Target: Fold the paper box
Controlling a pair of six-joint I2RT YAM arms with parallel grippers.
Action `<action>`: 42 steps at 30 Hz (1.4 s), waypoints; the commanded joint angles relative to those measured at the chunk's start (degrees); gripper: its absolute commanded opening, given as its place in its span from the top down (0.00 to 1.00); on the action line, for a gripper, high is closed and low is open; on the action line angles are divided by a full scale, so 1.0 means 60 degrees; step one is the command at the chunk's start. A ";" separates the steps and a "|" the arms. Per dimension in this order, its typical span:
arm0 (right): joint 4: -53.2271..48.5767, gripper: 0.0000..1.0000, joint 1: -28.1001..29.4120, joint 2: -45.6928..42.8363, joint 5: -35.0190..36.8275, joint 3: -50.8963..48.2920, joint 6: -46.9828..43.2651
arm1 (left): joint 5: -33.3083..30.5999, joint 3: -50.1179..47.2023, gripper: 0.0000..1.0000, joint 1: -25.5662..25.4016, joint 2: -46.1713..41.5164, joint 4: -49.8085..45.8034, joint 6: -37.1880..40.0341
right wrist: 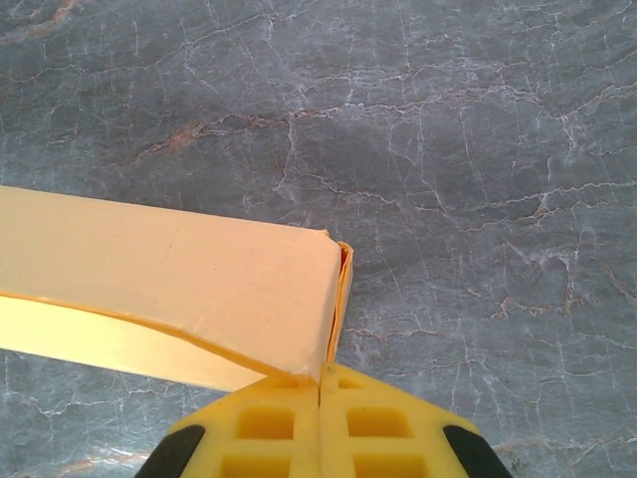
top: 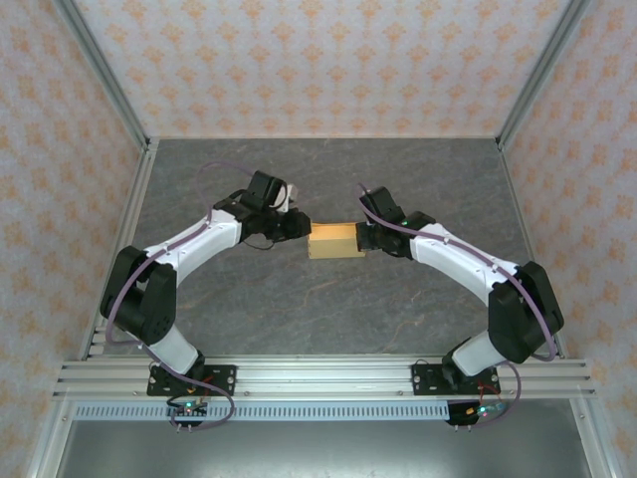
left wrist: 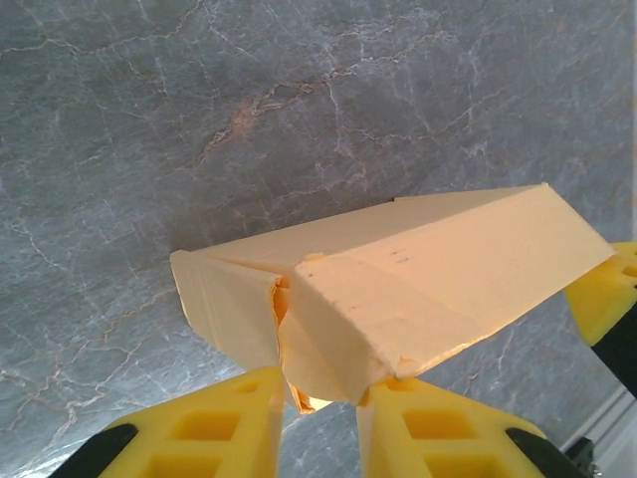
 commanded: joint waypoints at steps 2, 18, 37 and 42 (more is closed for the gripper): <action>-0.0462 1.00 -0.0051 0.0132 0.0245 -0.0040 -0.0015 | -0.1234 0.0324 0.78 -0.0139 0.0051 -0.1279 0.0589; -0.0493 1.00 -0.0049 0.0206 0.0206 0.0046 -0.0030 | -0.2019 0.0479 0.74 -0.0667 -0.0339 -0.1605 0.1041; -0.0476 1.00 -0.0052 0.0182 0.0239 -0.0003 -0.0013 | -0.1624 0.0882 0.74 -0.0762 0.0292 -0.1476 0.1173; -0.0476 1.00 -0.0045 0.0171 0.0234 0.0001 -0.0013 | -0.1633 0.0910 0.82 -0.0757 0.0260 -0.1426 0.1109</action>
